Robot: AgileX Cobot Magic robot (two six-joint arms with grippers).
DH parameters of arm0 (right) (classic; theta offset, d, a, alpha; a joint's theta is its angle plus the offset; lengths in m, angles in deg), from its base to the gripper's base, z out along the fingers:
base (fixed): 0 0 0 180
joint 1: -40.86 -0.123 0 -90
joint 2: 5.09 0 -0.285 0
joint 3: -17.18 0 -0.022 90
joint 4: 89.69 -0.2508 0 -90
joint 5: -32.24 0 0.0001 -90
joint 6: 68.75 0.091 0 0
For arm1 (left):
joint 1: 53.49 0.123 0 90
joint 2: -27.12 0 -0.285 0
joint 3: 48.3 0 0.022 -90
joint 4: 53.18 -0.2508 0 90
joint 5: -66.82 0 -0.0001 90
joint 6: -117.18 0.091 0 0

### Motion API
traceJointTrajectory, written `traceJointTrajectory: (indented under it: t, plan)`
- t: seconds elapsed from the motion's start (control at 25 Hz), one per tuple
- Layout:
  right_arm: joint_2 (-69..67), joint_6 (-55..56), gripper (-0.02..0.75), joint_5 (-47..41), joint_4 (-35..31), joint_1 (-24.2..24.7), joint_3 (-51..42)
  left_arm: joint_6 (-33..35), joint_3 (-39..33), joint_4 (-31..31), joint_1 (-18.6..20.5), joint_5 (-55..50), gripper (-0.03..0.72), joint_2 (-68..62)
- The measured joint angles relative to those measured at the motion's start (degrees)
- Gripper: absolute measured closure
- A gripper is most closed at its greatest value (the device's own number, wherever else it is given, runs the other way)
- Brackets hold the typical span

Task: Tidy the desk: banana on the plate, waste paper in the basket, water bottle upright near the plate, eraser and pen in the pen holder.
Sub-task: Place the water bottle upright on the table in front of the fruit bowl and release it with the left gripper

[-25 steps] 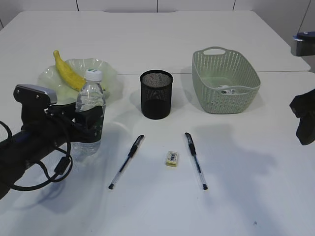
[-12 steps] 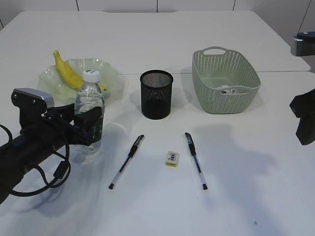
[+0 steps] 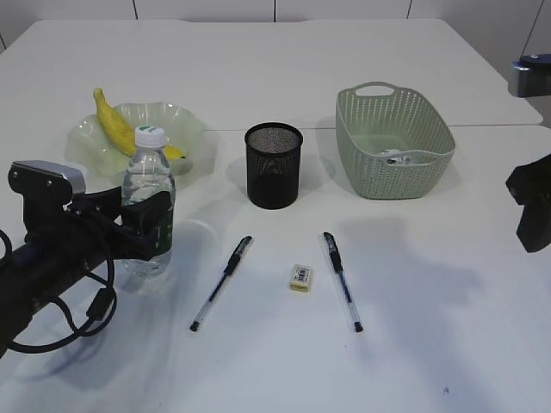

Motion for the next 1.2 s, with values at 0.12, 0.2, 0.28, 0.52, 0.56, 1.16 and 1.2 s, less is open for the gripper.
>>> traceJointTrajectory:
  t: [0.12,0.2,0.28,0.52,0.56,1.16,1.2]
  plan:
    - [0.0,0.0,0.330,0.0,0.0,0.0,0.0,0.0,0.0,0.0,0.0,0.0,0.317,0.0]
    - [0.0,0.0,0.330,0.1,0.0,0.0,0.0,-0.1,0.0,0.3,0.0,0.0,0.314,0.0]
    - [0.0,0.0,0.330,0.1,0.0,0.0,0.0,-0.1,0.0,0.6,0.0,0.0,0.294,0.0]
    - [0.0,0.0,0.330,0.1,0.0,0.0,0.0,-0.1,-0.3,1.7,0.0,0.0,0.248,0.0]
    - [0.0,0.0,0.330,0.1,0.0,0.0,0.0,-0.1,-0.3,1.8,0.0,0.0,0.247,0.0]
    - [0.0,0.0,0.330,0.1,0.0,0.0,0.0,0.2,-1.6,1.9,0.0,0.0,0.218,0.1]
    - [0.0,0.0,0.330,0.1,0.0,0.0,0.0,0.2,-1.6,1.9,0.0,0.0,0.214,0.1]
